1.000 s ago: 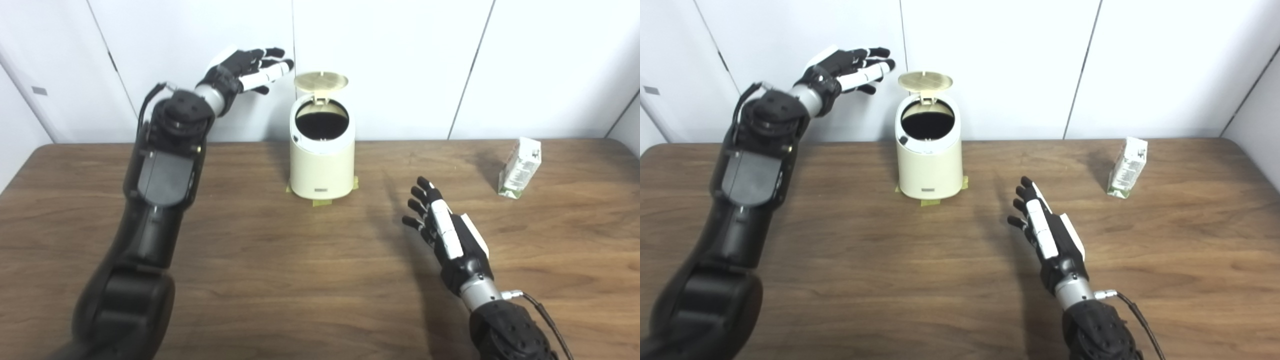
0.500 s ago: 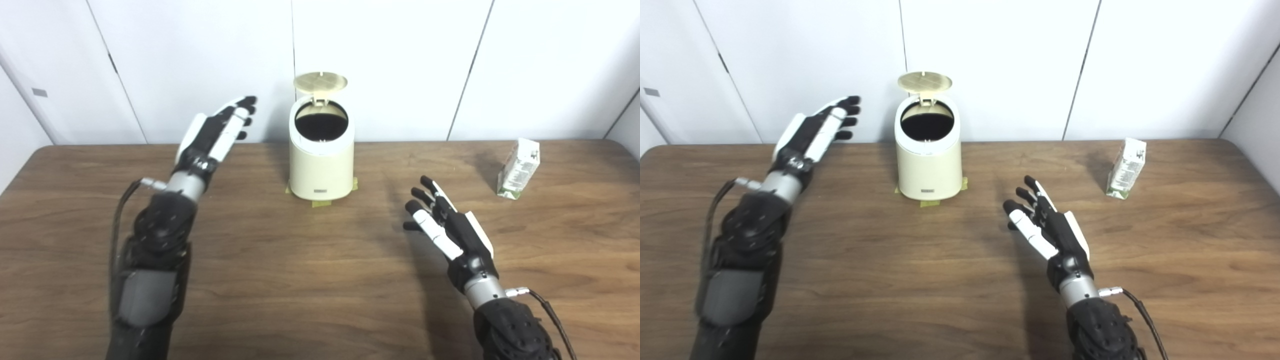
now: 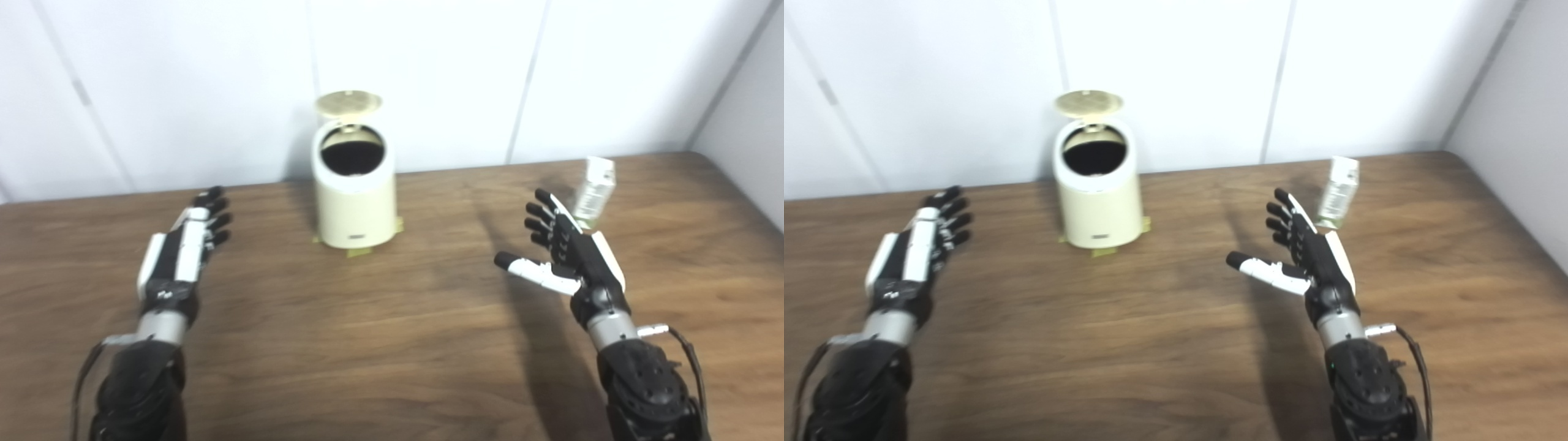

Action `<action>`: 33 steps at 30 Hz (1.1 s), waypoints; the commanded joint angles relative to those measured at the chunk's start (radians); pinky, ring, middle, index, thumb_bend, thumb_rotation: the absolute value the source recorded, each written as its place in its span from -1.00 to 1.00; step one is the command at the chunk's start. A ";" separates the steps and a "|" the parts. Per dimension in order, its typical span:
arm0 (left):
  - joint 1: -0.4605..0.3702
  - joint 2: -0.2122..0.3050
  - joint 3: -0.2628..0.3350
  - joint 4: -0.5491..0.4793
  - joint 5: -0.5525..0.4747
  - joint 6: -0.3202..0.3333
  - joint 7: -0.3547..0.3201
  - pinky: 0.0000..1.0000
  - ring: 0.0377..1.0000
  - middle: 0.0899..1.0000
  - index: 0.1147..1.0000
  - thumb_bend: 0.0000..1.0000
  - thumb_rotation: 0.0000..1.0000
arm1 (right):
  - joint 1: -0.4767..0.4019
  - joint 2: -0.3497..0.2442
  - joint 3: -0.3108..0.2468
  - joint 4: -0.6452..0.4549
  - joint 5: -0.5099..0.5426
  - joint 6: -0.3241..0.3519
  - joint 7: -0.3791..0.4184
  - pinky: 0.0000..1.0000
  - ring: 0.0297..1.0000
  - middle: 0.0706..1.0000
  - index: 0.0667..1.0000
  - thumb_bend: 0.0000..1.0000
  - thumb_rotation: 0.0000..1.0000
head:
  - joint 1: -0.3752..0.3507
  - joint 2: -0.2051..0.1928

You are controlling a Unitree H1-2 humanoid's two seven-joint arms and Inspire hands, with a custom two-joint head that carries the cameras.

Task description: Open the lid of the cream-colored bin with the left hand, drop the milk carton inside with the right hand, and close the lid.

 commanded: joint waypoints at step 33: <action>0.086 -0.038 -0.070 -0.146 -0.069 -0.007 0.031 0.83 0.83 0.83 0.82 -0.25 1.00 | -0.212 -0.368 -0.092 -0.011 -0.317 0.148 0.050 0.40 0.68 0.76 0.82 0.63 -0.78 | -0.170 -0.002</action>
